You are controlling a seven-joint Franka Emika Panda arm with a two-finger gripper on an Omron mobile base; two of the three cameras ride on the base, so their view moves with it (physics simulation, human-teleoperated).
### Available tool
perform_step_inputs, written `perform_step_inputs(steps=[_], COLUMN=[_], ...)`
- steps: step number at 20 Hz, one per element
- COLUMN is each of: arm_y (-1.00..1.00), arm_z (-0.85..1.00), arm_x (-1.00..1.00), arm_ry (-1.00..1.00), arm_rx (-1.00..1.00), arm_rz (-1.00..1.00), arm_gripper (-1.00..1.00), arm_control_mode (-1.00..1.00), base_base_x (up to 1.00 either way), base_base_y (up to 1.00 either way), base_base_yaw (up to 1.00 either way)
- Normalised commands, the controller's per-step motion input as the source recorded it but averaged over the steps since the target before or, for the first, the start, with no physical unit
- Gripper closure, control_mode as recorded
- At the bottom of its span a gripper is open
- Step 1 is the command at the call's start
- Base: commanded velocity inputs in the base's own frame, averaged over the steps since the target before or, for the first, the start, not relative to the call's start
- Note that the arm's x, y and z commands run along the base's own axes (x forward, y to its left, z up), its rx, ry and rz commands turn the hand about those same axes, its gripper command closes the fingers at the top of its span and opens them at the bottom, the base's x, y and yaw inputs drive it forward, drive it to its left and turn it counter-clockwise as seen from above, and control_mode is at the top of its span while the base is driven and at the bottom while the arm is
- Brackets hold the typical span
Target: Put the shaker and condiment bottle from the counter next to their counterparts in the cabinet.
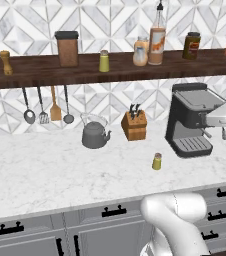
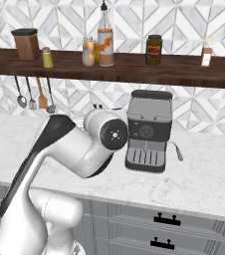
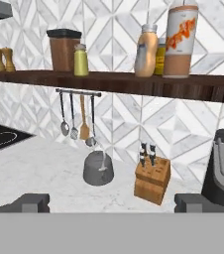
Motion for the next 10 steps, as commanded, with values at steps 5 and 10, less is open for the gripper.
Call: perform_step_inputs(steps=[5, 10], arm_y=[0.07, 0.00], arm_z=[-0.14, -0.50], arm_x=[-0.32, -0.42], arm_ry=[0.00, 0.03], arm_rx=[-0.01, -0.04], arm_rz=[-0.01, 0.00], arm_gripper=[-1.00, -1.00], arm_control_mode=[-1.00, -1.00], base_base_x=[0.00, 0.00], base_base_y=[0.00, 0.00], base_base_yaw=[0.00, 0.00])
